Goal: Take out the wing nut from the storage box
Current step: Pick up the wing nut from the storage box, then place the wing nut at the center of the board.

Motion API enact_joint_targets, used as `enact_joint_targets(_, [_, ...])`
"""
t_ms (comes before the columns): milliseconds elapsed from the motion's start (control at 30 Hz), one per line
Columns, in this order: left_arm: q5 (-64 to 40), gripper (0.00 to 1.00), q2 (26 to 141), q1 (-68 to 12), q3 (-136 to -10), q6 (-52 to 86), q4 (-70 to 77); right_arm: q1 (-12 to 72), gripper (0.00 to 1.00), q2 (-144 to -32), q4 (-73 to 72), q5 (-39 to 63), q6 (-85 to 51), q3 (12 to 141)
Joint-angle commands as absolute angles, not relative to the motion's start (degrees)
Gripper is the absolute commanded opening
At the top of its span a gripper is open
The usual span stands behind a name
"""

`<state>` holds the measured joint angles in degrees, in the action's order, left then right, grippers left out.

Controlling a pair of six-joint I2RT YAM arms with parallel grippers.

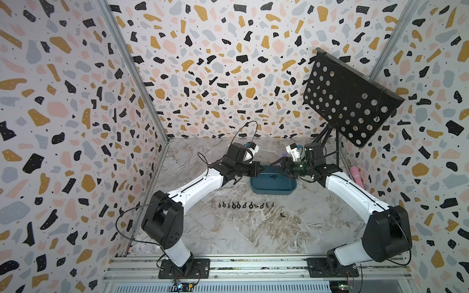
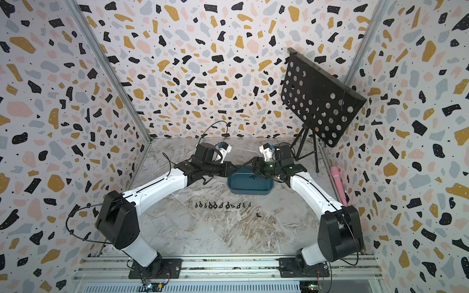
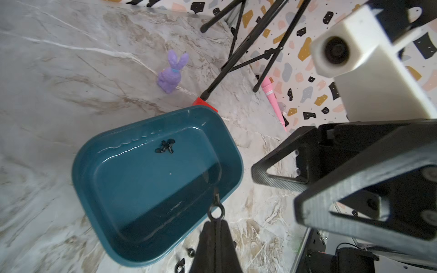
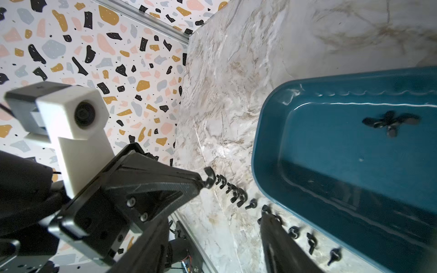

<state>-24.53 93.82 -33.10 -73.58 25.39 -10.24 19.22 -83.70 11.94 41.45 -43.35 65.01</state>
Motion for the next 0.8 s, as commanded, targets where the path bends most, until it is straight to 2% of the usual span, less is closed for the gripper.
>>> enact_joint_targets(0, [-20.8,0.00,89.7,-30.9,-70.8,24.5,-10.5,19.2,0.76,-81.8,14.2,39.9,-41.2,64.7])
enact_joint_targets(33, [-20.2,0.00,88.8,-30.4,-69.9,24.4,-11.9,19.2,0.84,-81.8,14.5,39.7,-41.0,64.6])
enact_joint_targets(67, [-19.1,0.00,87.9,-29.8,-68.9,24.3,-12.6,19.2,1.00,-81.8,14.5,39.7,-40.7,64.6])
enact_joint_targets(367, [-4.6,0.00,76.9,-24.1,-58.4,22.2,-20.0,19.2,1.00,-83.3,14.7,40.0,-39.4,64.9])
enact_joint_targets(767, [5.0,0.00,70.9,-21.6,-44.0,27.6,-22.7,19.2,1.00,-84.6,15.5,40.7,-37.8,66.3])
